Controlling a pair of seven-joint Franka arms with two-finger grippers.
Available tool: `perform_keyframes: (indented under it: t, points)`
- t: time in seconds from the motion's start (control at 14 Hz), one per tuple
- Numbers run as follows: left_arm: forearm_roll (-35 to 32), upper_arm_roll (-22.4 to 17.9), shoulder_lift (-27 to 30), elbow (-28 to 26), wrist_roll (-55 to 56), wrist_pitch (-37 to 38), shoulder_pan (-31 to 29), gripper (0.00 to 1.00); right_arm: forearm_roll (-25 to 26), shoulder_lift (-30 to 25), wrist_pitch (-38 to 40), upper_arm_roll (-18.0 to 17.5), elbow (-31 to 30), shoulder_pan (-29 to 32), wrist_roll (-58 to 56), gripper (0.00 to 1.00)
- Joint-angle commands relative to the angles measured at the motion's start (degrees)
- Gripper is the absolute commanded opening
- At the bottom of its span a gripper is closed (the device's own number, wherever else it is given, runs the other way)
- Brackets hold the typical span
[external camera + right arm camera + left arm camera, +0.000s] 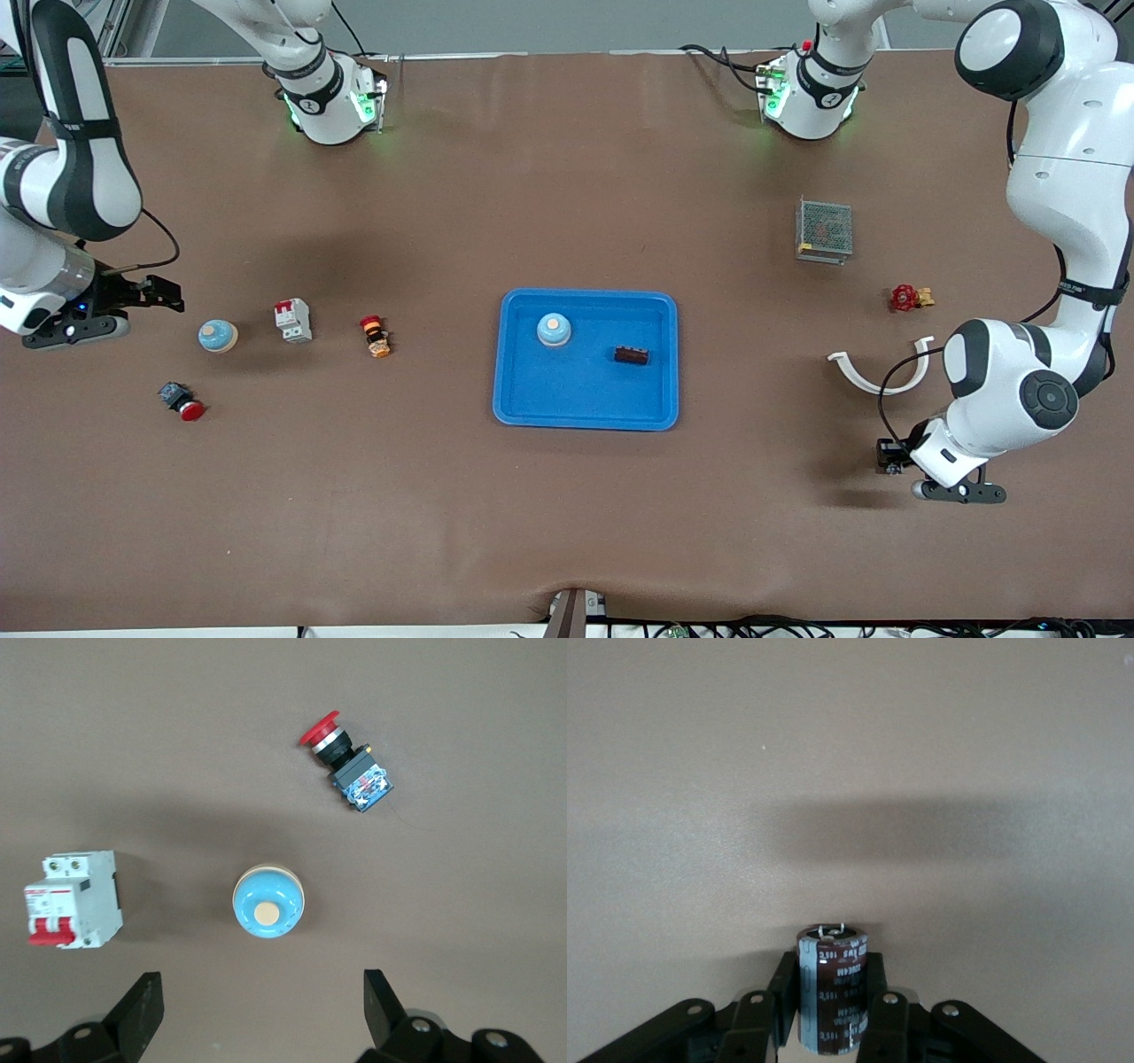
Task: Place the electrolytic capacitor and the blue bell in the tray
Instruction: 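Grasp a second capacitor with the left gripper while the right gripper reaches a bell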
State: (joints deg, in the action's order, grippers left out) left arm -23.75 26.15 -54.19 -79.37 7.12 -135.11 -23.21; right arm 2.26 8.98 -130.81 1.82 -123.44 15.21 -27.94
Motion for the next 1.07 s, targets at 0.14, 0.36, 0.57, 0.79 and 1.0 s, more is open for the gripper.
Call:
perform_keyframes:
  t: [0.14,0.36,0.57,0.79,1.0]
  points:
    - [7.13,0.47,5.92,0.44,16.83,10.53,-0.17,0.00,0.29,-0.72,-6.46,-1.11,-4.62,1.31,-0.89,1.00]
    - [11.09,3.71,13.39,-0.78,42.62,21.97,0.18,0.00,0.29,1.21,-9.36,-1.11,-5.32,1.31,-0.98,1.00]
    - [11.36,10.91,17.62,-1.40,63.13,29.19,0.44,0.00,0.29,3.06,-12.71,-1.11,-6.55,1.49,-1.15,1.00]
    - [10.39,15.59,18.95,-2.72,84.31,28.95,4.72,0.00,0.29,5.17,-14.64,-1.11,-6.55,2.28,-4.30,1.00]
    - [6.37,15.33,18.07,-2.63,100.84,25.00,13.60,0.00,0.29,7.19,-16.41,-1.11,-6.55,2.98,-5.46,1.00]
